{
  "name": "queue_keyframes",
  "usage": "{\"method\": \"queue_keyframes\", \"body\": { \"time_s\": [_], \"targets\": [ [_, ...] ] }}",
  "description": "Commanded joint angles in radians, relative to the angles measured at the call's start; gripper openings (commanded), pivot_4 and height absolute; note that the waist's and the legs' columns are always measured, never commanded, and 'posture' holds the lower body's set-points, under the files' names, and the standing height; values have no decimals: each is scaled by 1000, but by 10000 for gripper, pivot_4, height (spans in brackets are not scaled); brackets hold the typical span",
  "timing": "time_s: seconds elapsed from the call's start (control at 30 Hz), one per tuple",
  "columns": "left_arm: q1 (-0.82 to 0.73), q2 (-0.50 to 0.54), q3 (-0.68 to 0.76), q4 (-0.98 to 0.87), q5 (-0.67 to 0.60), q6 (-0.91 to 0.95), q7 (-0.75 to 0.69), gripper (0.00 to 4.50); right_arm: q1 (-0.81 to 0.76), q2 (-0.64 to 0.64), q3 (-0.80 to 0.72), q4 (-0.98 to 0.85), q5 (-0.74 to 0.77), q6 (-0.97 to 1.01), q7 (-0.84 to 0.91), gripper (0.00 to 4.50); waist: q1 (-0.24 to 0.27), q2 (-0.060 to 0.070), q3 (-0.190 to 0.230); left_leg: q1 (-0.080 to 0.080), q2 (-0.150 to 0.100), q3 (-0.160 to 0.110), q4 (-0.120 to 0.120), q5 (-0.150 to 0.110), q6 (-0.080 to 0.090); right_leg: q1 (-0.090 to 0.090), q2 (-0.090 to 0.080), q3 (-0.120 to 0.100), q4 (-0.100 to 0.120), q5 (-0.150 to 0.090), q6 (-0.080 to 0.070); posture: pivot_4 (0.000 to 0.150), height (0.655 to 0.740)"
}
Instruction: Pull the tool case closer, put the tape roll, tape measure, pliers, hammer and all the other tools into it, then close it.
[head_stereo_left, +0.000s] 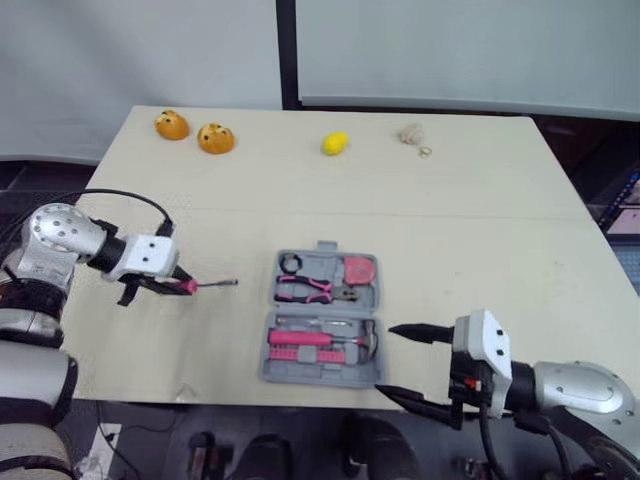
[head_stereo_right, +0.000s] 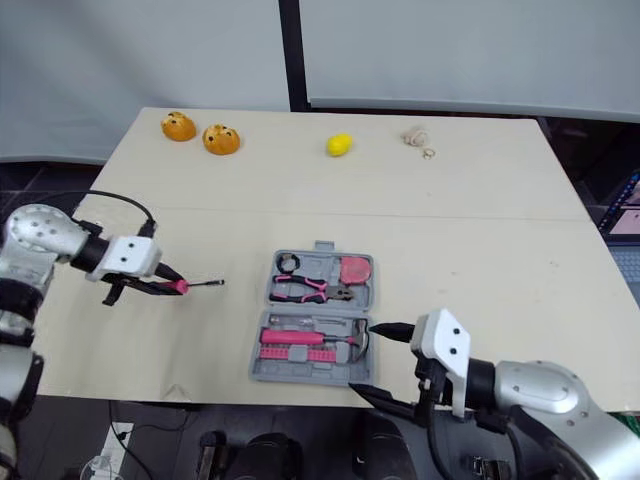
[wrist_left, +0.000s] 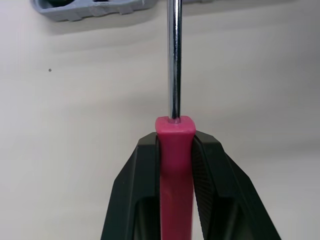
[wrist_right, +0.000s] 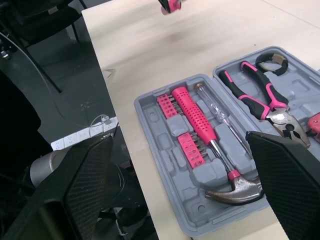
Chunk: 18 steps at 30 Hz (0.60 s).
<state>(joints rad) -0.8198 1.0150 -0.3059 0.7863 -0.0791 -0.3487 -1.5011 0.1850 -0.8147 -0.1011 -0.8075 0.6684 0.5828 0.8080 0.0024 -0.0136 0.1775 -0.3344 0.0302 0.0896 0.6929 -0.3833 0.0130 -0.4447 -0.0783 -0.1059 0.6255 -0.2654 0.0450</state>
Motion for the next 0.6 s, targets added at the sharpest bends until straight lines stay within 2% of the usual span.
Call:
{"method": "queue_keyframes", "body": {
  "time_s": [0.03, 0.13, 0.23, 0.37, 0.47, 0.6],
  "targets": [
    [85, 95, 52, -261, -70, 415, -86, 3559, -25, 6, 18, 14, -1, -36, 34, 45000, -1, 0, 0, 0, 0, 0, 0, 0, 0, 0, 0, 0, 0, 0, 0, 1500, 7292],
    [151, 163, 41, -499, -109, 879, -50, 3559, -51, 6, 40, 39, -4, -47, 49, 45000, -2, 0, 0, 0, 0, 0, 0, 0, 0, 0, 1, 2, 0, 0, 0, 1500, 7292],
    [157, 164, 16, -648, -138, 1293, 28, 3559, -65, 9, 57, 51, -14, -53, 51, 45000, 7, 0, 0, 0, -1, -1, 0, 0, 0, 1, 4, 3, 0, 0, 0, 1500, 7292],
    [210, 190, 8, -772, -151, 1440, 63, 3559, -67, 11, 67, 50, -16, -58, 45, 45000, 8, 0, 0, 0, -1, 0, 0, -1, 0, 1, 4, 5, 0, 0, 0, 1500, 7292],
    [193, 72, 45, -699, -103, 1614, 283, 3559, -58, 21, 58, 42, -22, -59, 25, 45000, 10, 1, 0, 1, 0, 0, 1, 0, -1, 1, 1, 5, 2, -1, -1, 1500, 7292],
    [152, -48, 110, -628, -117, 1778, 441, 3559, -43, 30, 49, 37, -38, -62, 12, 45000, 18, -1, -1, 0, 0, -1, 3, 0, -1, 0, 1, 5, 3, -1, -1, 1500, 7292]
  ]
}}
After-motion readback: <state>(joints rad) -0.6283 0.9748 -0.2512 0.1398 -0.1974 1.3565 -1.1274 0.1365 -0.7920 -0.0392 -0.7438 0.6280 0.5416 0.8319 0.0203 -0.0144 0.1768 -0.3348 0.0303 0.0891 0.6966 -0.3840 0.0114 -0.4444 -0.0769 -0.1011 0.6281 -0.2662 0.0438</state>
